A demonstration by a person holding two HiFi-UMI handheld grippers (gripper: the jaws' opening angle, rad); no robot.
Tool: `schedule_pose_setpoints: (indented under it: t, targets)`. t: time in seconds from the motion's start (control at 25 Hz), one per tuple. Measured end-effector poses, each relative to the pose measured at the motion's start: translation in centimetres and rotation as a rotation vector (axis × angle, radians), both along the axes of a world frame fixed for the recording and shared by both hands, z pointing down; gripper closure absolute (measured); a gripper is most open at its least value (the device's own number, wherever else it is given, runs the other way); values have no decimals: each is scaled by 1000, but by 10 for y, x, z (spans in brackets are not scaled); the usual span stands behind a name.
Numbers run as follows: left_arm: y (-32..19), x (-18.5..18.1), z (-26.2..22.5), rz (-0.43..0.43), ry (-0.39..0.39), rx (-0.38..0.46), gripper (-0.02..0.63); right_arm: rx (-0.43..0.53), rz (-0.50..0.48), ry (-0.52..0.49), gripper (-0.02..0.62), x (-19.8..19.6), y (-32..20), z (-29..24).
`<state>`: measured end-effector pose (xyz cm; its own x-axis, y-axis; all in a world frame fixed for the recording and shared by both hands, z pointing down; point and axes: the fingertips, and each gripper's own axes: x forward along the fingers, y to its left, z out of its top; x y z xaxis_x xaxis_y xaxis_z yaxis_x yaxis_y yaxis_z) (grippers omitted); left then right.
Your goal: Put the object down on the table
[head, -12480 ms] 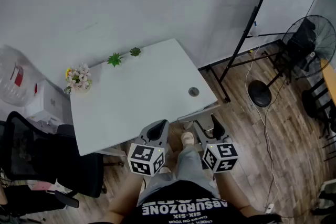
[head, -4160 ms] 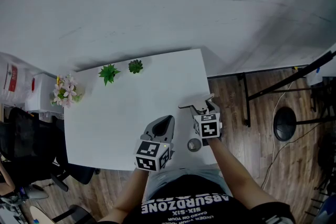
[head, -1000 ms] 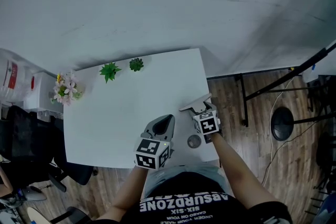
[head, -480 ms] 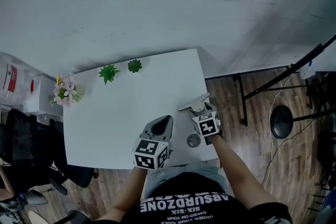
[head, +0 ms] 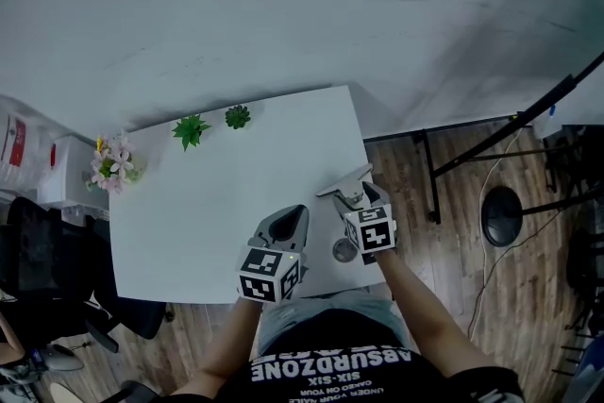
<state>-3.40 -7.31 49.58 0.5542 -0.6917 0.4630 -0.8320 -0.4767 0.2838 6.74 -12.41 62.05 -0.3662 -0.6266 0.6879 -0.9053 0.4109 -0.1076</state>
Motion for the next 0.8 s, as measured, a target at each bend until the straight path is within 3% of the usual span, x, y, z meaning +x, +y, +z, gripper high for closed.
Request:
schedule_pose_setpoints:
  t: [0.16, 0.48, 0.8]
  targets:
    - [1, 2, -1, 10, 5, 3, 608, 48, 11, -41, 290, -2, 6, -23]
    - [3, 6, -2, 33, 9, 5, 607, 134, 16, -86, 376, -7, 23, -65]
    - [9, 12, -1, 61, 15, 4, 607, 210, 48, -71, 560, -5, 37, -95]
